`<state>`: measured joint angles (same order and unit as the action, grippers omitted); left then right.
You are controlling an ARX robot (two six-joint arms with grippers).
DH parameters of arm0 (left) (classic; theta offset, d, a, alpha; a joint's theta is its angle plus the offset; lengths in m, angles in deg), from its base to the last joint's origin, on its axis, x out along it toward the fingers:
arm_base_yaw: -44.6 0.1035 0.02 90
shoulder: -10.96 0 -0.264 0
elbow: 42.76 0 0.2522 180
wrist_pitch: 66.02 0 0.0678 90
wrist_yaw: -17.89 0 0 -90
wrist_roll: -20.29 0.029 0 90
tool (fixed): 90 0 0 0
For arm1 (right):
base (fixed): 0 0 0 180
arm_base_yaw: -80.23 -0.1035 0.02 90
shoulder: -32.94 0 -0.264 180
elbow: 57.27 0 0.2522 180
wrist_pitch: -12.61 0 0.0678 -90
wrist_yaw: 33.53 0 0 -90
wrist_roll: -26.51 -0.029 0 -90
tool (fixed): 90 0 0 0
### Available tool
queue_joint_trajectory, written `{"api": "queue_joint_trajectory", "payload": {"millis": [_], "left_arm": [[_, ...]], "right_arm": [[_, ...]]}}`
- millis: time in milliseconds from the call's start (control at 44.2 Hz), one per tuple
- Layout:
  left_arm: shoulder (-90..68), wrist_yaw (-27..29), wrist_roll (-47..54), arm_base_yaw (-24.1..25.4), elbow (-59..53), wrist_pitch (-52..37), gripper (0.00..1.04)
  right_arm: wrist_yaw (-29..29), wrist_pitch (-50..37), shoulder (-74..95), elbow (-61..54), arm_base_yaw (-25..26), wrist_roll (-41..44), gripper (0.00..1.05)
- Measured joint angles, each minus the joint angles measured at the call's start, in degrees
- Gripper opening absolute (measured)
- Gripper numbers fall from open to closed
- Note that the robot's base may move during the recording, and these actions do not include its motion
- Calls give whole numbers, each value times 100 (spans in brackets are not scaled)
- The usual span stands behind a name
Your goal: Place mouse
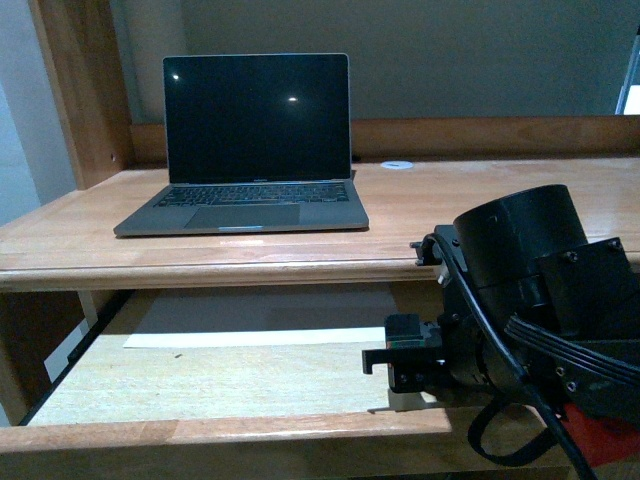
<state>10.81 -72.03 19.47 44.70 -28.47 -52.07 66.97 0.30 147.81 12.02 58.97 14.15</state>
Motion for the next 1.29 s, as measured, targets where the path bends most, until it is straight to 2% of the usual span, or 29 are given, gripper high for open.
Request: {"api": "queue_joint_trajectory", "payload": {"millis": [407, 724, 1290], "left_arm": [[0, 0, 0, 0, 0, 0, 98], [0, -2, -2, 0, 0, 0, 98], [-4, 9, 0, -7, 0, 4, 98]], "right_arm": [[-66, -341, -920, -684, -92, 2, 63], [-63, -647, -2282, -1888, -22, -50, 63], [-81, -702, -2393, -1993, 15, -284, 63]]}}
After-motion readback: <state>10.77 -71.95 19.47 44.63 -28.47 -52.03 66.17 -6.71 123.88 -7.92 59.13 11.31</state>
